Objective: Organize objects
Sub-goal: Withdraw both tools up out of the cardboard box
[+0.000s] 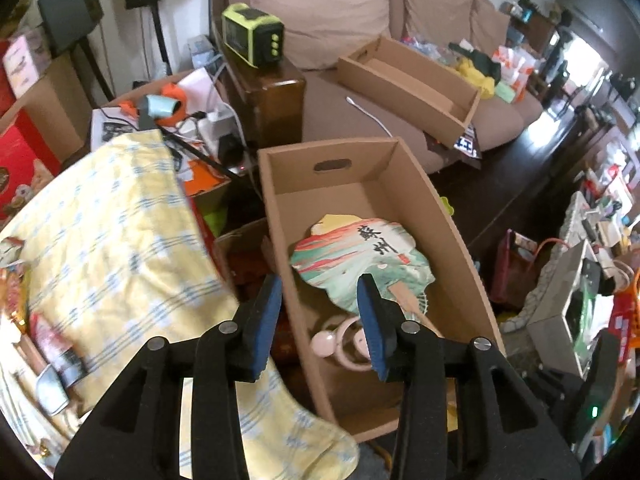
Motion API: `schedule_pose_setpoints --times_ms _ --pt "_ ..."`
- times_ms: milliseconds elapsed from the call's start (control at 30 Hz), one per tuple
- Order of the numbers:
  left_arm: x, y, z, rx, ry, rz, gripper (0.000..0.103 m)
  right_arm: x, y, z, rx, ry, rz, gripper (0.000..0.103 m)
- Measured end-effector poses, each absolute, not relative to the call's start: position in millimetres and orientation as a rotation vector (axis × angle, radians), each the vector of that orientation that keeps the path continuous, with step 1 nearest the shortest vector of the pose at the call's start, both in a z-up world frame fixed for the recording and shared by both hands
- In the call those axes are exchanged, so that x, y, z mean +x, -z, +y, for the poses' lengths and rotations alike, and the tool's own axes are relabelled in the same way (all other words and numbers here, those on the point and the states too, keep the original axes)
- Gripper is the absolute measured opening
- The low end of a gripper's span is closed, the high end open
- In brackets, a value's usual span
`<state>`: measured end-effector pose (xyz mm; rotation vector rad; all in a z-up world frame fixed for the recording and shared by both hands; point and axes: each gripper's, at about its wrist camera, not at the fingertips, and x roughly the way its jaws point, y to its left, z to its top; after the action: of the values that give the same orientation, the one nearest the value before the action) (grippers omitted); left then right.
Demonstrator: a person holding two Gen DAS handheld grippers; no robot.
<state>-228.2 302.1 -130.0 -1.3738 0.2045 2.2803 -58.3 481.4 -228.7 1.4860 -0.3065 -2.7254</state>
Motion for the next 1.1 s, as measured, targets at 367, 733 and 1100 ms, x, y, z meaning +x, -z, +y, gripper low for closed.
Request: schedule_pose_setpoints --times_ms 367,733,1100 --pt "-194.6 73.7 145.8 -1.371 -2.416 0.097 0.039 -53.0 224.6 494.1 1.485 2.714 -0.347 0.015" --pt "-162.4 52.8 2.6 -1.346 -2.613 -0.169 0.047 -30.1 236.1 492.6 1.675 2.356 -0.204 0.015" --pt "-156.5 51.9 -35.9 -1.333 -2.670 -0.242 0.047 -56.9 245.8 473.9 1.761 2.400 -0.135 0.015"
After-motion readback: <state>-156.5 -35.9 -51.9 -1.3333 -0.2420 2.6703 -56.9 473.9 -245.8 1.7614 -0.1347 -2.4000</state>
